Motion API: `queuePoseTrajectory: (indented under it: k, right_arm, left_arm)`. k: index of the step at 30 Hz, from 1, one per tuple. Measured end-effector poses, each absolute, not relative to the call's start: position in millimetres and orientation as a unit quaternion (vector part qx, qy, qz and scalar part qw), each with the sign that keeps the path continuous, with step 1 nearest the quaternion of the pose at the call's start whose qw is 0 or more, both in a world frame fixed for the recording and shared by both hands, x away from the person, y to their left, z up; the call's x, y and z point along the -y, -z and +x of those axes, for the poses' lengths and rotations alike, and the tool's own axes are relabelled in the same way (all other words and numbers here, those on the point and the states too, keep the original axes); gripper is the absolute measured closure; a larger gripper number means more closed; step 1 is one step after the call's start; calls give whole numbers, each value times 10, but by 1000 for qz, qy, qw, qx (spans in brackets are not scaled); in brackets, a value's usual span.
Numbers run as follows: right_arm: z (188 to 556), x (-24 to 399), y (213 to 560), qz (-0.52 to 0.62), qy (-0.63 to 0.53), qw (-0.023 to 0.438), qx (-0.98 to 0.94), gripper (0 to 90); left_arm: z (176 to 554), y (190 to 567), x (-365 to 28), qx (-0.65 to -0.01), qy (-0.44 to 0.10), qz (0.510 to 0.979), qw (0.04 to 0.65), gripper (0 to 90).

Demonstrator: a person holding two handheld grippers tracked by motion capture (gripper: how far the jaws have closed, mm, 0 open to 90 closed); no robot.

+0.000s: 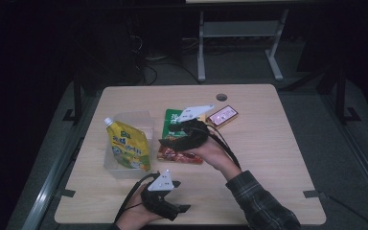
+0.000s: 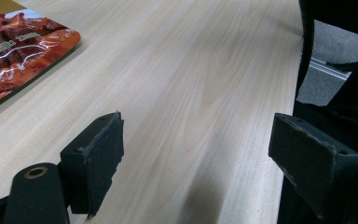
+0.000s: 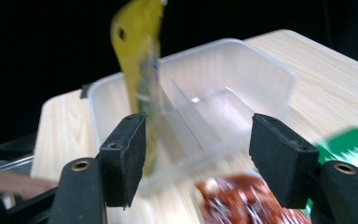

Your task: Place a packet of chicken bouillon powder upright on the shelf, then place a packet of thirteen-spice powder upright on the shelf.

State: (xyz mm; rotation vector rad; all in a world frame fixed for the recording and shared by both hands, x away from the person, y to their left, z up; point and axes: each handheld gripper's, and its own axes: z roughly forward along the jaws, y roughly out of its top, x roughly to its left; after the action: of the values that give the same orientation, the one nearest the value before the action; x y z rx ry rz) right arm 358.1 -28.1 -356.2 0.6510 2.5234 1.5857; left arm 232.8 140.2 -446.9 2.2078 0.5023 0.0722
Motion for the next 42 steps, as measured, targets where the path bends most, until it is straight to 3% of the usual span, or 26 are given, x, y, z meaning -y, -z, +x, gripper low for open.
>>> queuePoseTrajectory:
  k: [19, 27, 33, 38, 42]
  right_arm:
    - [3591, 1236, 3977, 304, -466, 84, -826, 355]
    - [3802, 1465, 4122, 351, -443, 99, -819, 378]
    - [4030, 1547, 4167, 386, -433, 111, -807, 468]
    - [4240, 1589, 4161, 408, -430, 141, -793, 681]
    - [4400, 1572, 4135, 420, -416, 160, -790, 795]
  left_arm:
    - [2396, 4451, -1498, -221, -41, 876, 426, 174]
    - [2394, 4447, -1504, -218, -43, 877, 427, 174]
    - [2381, 4447, -1503, -217, -42, 877, 427, 174]
    - [2388, 4441, -1508, -217, -43, 877, 426, 174]
    - [2396, 4451, -1525, -224, -41, 875, 428, 174]
